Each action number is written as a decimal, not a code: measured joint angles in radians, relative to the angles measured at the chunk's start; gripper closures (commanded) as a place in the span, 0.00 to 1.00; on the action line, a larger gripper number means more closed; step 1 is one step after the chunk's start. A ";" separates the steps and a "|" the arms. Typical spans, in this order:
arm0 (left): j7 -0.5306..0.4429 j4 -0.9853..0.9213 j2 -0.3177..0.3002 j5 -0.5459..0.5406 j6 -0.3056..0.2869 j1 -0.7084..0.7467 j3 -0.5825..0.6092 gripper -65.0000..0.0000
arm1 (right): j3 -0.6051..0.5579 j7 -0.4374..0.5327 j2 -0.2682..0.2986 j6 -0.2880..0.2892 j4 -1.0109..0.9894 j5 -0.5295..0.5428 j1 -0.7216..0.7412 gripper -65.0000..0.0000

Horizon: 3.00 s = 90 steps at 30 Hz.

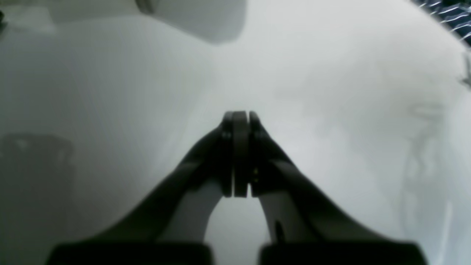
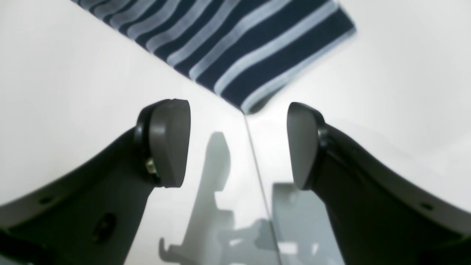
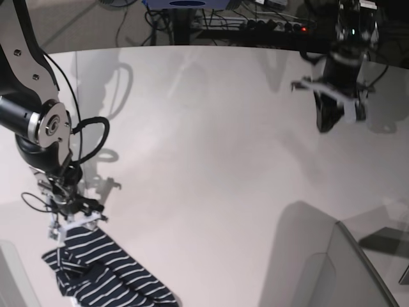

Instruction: Layout the t-shirt on the table in an organized manner, then fold the t-shirt properly

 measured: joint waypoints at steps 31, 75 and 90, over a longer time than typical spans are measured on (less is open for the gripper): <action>-0.263 -1.225 0.248 -0.005 -0.007 -1.059 0.753 1.00 | -0.003 -0.062 0.084 0.013 0.010 -0.003 0.000 0.82; -0.530 -1.234 0.145 0.324 0.002 0.050 0.372 1.00 | -0.091 -0.593 -0.006 0.010 0.624 0.010 -1.083 0.99; -0.713 -1.866 0.157 0.323 -0.003 -0.332 0.535 1.00 | -0.311 -0.040 -0.046 0.008 -0.053 0.007 -0.880 0.98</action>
